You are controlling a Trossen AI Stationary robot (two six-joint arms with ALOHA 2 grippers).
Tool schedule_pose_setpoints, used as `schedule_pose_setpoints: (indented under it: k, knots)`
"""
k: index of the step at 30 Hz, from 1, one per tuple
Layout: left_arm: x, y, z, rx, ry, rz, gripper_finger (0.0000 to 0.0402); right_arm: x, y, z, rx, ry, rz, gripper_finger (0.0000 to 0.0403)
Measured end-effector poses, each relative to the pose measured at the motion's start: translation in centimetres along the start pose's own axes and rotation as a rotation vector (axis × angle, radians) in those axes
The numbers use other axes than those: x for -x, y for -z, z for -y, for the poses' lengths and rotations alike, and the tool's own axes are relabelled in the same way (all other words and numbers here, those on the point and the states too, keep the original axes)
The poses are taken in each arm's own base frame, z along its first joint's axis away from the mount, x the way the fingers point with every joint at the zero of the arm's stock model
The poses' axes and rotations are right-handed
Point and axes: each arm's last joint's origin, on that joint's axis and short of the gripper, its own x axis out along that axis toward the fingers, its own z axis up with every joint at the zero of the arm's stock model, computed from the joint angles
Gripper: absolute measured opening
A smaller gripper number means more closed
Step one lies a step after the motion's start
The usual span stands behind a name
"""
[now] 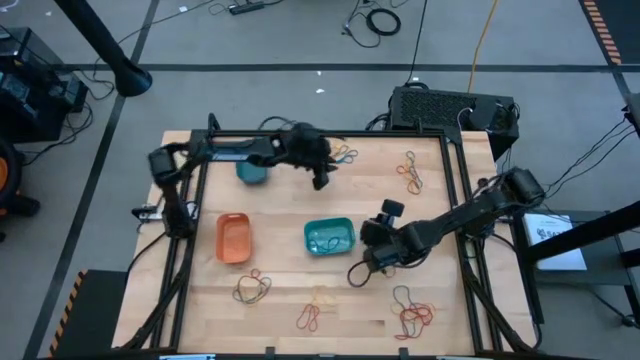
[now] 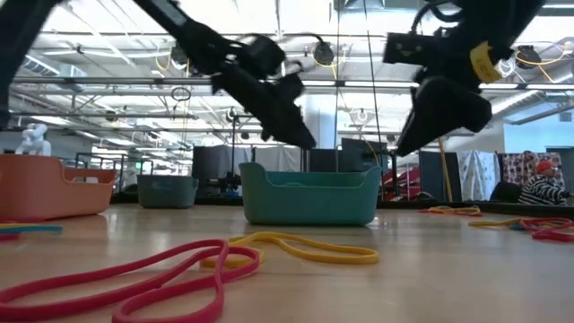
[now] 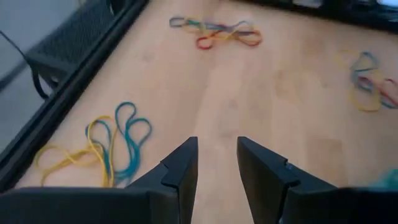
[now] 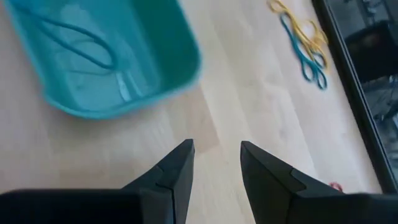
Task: Sort rubber bands into baskets
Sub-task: Put the blue rubber band into the green bin
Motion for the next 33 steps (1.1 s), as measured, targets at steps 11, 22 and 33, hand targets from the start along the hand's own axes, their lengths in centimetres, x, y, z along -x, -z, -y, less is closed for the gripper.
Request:
schedule_pose_setpoints:
  k: [11, 22, 33]
  knots:
    - [-6.8, -2.8, -3.6, 0.061, -0.049, -0.268, 0.0118, 1.1, 4.7, 4.2, -0.162, -0.029, 0.078, 0.0125]
    - [-6.7, -3.7, -4.6, 0.002, -0.106, -0.457, 0.0118, 1.8, 5.6, 5.7, -0.228, -0.006, 0.185, 0.0125]
    - [-0.8, -4.7, -3.0, -0.048, 0.056, -0.591, 0.0118, -5.3, 2.7, 9.1, -0.27, -0.011, 0.297, 0.0125]
